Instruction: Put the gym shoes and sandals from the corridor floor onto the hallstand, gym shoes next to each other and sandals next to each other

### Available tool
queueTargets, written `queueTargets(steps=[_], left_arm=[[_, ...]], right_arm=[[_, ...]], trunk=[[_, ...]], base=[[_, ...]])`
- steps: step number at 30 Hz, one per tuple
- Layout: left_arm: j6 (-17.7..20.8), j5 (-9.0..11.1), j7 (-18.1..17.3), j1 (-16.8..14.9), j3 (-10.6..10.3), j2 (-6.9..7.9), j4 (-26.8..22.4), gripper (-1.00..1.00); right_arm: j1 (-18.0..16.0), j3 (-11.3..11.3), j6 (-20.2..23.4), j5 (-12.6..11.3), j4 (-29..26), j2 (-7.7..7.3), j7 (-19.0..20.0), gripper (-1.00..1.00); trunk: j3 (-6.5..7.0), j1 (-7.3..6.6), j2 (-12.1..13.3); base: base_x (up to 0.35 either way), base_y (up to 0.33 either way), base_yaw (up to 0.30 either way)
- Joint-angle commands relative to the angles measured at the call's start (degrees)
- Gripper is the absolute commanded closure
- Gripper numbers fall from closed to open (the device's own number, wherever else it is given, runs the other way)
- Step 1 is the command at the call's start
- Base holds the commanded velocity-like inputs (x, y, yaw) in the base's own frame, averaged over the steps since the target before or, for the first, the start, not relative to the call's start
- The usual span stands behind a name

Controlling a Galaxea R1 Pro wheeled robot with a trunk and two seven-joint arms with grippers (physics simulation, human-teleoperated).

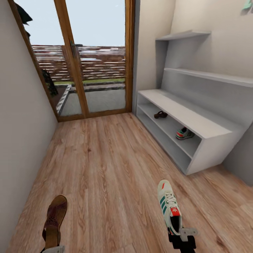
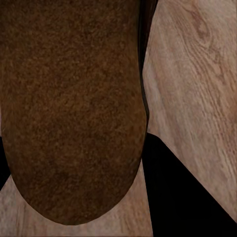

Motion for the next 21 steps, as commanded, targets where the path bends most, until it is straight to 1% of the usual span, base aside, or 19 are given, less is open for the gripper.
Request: queueTargets(steps=[1,9,11,16,21], left_arm=[[-0.2,-0.7,-0.3,-0.1,0.5,-0.05,0.1,1.00],[-0.2,-0.7,-0.3,-0.1,0.5,-0.05,0.1,1.00],[-0.2,-0.7,-0.3,-0.1,0.5,-0.05,0.1,1.00],[-0.2,-0.8,-0.3,-0.1,0.5,-0.05,0.0,1.00],[-0.2,-0.8,-0.3,-0.1,0.5,-0.05,0.1,1.00]], right_arm=[[0.0,0.2,-0.1,0.5,0.0,-0.01,-0.6,1.00],[0.0,0.2,-0.1,0.5,0.0,-0.01,-0.6,1.00],[0.0,0.2,-0.1,0.5,0.0,-0.01,-0.6,1.00],[0.0,0.2,-0.1,0.6,0.1,-0.10,-0.4,1.00],[0.0,0.3,-0.2,0.8,0.1,-0.18,-0.2,1.00]], trunk=[[-0.04,0.02,0.0],[-0.04,0.02,0.0],[-0.04,0.02,0.0],[-0.04,0.02,0.0],[-0.04,0.02,0.0]], base=[[0.305,0.161,0.279],[0.306,0.160,0.276],[0.306,0.160,0.194],[0.310,0.142,0.058],[0.330,0.037,0.006]])
